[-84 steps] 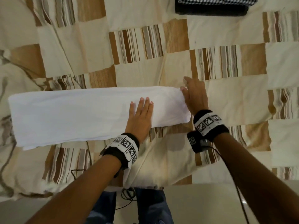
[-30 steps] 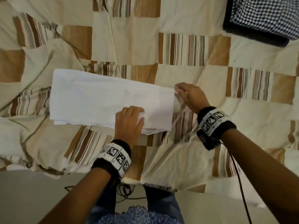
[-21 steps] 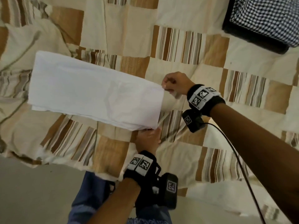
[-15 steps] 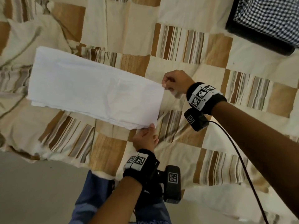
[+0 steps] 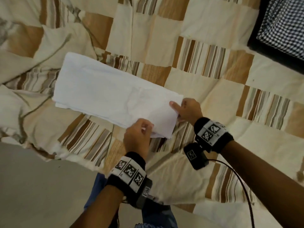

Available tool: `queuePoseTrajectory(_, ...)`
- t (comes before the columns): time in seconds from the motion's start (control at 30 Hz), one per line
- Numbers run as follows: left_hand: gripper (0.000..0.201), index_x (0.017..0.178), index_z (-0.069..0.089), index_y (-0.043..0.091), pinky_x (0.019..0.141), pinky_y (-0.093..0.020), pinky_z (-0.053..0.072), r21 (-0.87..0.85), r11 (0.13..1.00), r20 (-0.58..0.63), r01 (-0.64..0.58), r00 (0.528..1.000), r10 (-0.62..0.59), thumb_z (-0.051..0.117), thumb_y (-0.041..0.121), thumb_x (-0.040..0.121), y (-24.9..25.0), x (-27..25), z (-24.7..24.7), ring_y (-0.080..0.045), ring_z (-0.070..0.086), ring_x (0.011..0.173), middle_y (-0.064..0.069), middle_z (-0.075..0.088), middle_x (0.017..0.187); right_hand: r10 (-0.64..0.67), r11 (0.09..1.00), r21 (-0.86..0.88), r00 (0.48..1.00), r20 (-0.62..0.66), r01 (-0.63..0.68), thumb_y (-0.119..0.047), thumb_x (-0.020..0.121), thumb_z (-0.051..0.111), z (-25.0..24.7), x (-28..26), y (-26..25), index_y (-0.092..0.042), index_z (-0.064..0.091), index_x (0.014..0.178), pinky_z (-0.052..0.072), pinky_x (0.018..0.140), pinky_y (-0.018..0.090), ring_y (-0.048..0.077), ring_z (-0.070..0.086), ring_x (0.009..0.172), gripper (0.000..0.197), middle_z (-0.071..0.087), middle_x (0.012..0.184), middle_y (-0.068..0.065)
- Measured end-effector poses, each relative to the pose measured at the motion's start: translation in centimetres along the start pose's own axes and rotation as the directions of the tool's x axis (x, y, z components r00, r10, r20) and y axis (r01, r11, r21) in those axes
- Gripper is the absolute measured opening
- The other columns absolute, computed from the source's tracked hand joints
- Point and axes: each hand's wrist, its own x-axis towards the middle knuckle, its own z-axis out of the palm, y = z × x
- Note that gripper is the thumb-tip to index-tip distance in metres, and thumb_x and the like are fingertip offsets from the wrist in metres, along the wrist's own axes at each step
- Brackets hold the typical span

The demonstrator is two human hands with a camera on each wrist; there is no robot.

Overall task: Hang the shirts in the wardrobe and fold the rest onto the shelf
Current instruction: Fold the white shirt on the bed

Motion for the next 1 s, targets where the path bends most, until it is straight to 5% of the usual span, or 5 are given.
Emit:
queuePoseTrajectory(0.3, 0.036, 0.131, 0.050, 0.006, 0.104, -0.024, 0.033, -0.154, 0.982, 0.317, 0.107, 0.947, -0.054, 0.044, 0.009, 0.097, -2.9, 7.9, -4.9, -0.025, 0.048, 0.125, -0.011, 0.052, 0.135, -0.095, 0.879, 0.477, 0.978, 0.188, -0.007, -0.014, 0.090, 0.061, -1.0, -3.3, -9.5, 0.003, 0.066, 0.095, 0.051, 0.055, 0.022, 0.015, 0.062, 0.062, 0.019, 0.065, 0.079, 0.010)
queuePoseTrajectory(0.43, 0.035, 0.125, 0.051, -0.002, 0.058, -0.003, 0.045, -0.316, 0.886, 0.449, 0.340, 0.876, -0.176, 0.046, -0.009, 0.091, -4.1, 8.6, -8.4, -0.015, 0.054, 0.076, -0.007, 0.056, 0.107, -0.148, 0.842, 0.540, 0.953, 0.263, -0.018, -0.011, 0.090, 0.061, 3.4, -2.2, -18.7, 0.003, 0.060, 0.086, 0.055, 0.053, 0.020, 0.012, 0.062, 0.048, 0.015, 0.063, 0.060, 0.006)
queuePoseTrajectory(0.67, 0.031, 0.067, 0.057, 0.008, 0.049, -0.025, 0.044, -0.685, 0.644, -0.140, 0.341, 0.805, -0.576, 0.040, -0.013, 0.083, -14.2, 12.1, -16.4, -0.017, 0.051, 0.038, -0.004, 0.060, 0.051, -0.209, 0.940, 0.322, 0.937, 0.278, 0.114, -0.032, 0.093, 0.056, 13.6, 2.6, -27.5, -0.009, 0.052, 0.088, 0.049, 0.045, 0.024, 0.019, 0.056, 0.060, 0.024, 0.059, 0.078, 0.008)
queuePoseTrajectory(0.8, 0.015, 0.079, 0.061, 0.013, 0.059, -0.030, 0.049, -0.475, 0.852, -0.256, 0.219, 0.892, -0.372, 0.046, 0.014, 0.081, -14.9, 13.1, -18.3, -0.016, 0.058, 0.053, -0.003, 0.060, 0.063, -0.457, 0.885, -0.082, 0.889, 0.032, 0.458, -0.015, 0.089, 0.057, 14.2, 6.0, -27.3, -0.007, 0.063, 0.088, 0.049, 0.072, 0.037, 0.026, 0.063, 0.082, 0.010, 0.067, 0.086, 0.009)
queuePoseTrajectory(1.0, 0.024, 0.106, 0.065, 0.012, 0.074, -0.029, 0.045, -0.098, 0.993, -0.192, 0.071, 0.977, -0.089, 0.057, 0.028, 0.091, -14.1, 14.8, -18.2, -0.023, 0.059, 0.087, -0.010, 0.062, 0.101, -0.468, 0.798, -0.313, 0.857, 0.215, 0.515, -0.027, 0.085, 0.064, 16.4, 8.3, -27.1, -0.008, 0.063, 0.094, 0.047, 0.084, 0.042, 0.027, 0.058, 0.089, 0.022, 0.064, 0.089, 0.010)
